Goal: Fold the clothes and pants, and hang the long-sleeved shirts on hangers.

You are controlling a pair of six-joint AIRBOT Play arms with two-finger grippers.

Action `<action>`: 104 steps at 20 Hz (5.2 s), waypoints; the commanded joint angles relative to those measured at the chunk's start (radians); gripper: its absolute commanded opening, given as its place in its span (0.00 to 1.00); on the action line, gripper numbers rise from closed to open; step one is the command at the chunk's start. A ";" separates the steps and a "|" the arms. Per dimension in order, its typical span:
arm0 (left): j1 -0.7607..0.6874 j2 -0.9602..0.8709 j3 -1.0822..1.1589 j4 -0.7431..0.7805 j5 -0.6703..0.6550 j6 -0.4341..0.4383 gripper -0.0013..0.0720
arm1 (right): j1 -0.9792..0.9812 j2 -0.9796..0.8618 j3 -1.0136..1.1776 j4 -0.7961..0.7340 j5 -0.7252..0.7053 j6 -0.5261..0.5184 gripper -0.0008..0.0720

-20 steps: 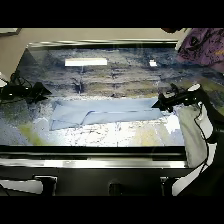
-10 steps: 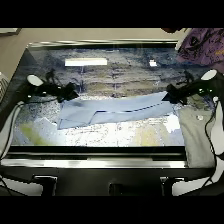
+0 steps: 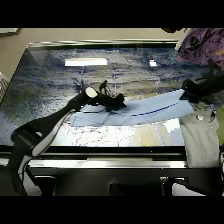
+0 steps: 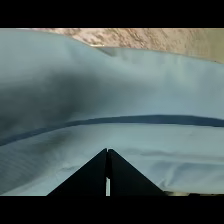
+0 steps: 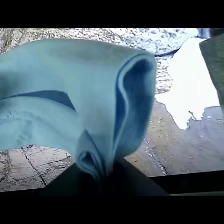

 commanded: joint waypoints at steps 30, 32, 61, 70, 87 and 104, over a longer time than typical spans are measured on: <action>0.490 0.354 0.333 0.615 -0.716 -0.124 0.05 | 0.674 -0.021 0.008 0.034 -0.517 0.504 0.06; 0.555 0.389 0.333 0.615 -0.745 -0.100 0.05 | 0.753 -0.077 0.008 0.043 -0.603 0.542 0.06; 0.681 0.393 0.328 0.682 -0.770 -0.013 0.05 | 0.716 -0.217 0.008 0.202 -0.599 0.321 0.81; 0.692 0.393 0.328 0.684 -0.770 -0.010 0.05 | 0.043 -0.114 -0.229 0.483 -0.298 -0.219 0.88; 0.704 0.393 0.328 0.690 -0.770 0.009 0.05 | 0.225 -0.347 -0.499 0.724 -0.478 -0.499 0.61; 0.704 0.393 0.328 0.690 -0.770 0.008 0.05 | -0.075 -0.320 0.126 0.550 -0.414 -0.071 0.06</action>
